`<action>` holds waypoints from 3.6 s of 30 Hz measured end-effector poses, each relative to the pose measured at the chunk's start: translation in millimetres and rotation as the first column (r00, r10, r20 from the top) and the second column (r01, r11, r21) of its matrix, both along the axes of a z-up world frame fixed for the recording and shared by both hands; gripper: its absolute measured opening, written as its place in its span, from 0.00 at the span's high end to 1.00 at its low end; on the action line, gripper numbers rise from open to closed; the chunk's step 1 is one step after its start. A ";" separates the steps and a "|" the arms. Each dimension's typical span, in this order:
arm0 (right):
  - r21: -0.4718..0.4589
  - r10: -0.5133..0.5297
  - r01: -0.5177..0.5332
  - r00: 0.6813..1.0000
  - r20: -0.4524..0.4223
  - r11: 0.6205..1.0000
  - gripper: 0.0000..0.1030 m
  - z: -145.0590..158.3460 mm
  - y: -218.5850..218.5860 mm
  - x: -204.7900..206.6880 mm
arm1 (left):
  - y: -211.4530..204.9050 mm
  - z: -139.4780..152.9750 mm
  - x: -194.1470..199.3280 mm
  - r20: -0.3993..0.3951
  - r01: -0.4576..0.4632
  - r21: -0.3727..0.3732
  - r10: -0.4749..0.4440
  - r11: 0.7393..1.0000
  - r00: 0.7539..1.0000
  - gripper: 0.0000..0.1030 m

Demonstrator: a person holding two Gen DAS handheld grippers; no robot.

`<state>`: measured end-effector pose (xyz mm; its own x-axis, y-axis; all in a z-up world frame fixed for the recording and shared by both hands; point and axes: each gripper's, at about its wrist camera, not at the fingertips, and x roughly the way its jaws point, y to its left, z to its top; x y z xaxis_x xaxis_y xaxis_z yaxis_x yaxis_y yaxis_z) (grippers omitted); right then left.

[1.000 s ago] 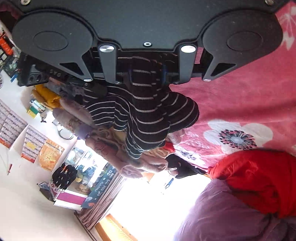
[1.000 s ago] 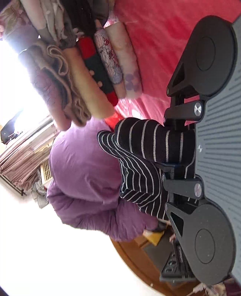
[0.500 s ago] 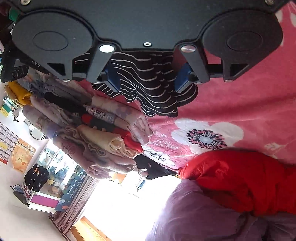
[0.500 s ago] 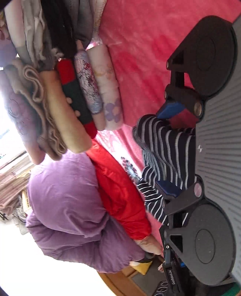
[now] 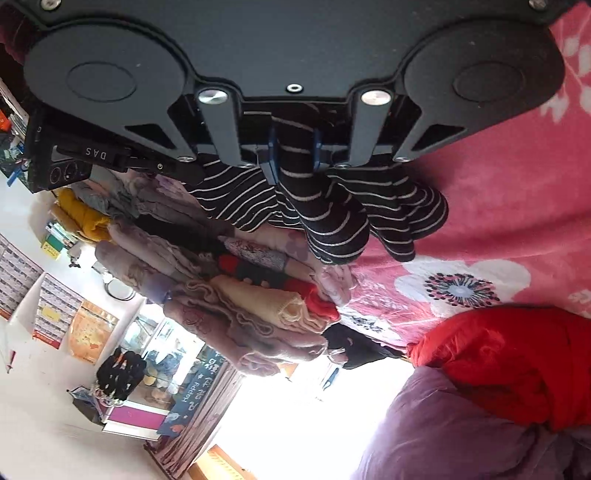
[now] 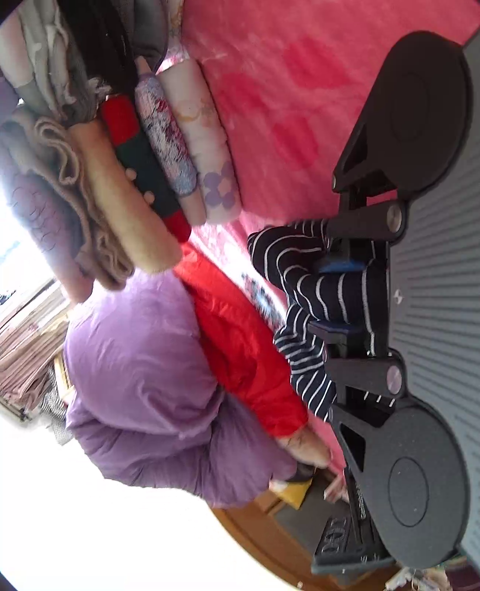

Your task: Fold clothes

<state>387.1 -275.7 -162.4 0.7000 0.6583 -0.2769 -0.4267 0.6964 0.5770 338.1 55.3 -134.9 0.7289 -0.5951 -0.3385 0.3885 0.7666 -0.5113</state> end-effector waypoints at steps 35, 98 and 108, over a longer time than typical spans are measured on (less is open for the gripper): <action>-0.028 0.029 -0.038 0.959 -0.280 0.999 0.18 -18.5 -43.0 -234.9 | 24.1 -36.7 -200.7 -0.386 -0.222 -0.157 0.147 0.962 0.911 0.44; -0.113 -0.112 0.087 0.963 -0.246 0.990 0.58 -13.9 -0.7 -264.7 | 26.2 -29.8 -234.1 -0.375 -0.396 -0.005 0.365 0.918 0.852 0.45; -0.081 -0.124 0.111 0.975 -0.187 0.991 0.57 -9.3 -6.5 -216.3 | 16.4 -11.3 -190.3 -0.286 -0.333 0.041 0.330 0.942 0.899 0.45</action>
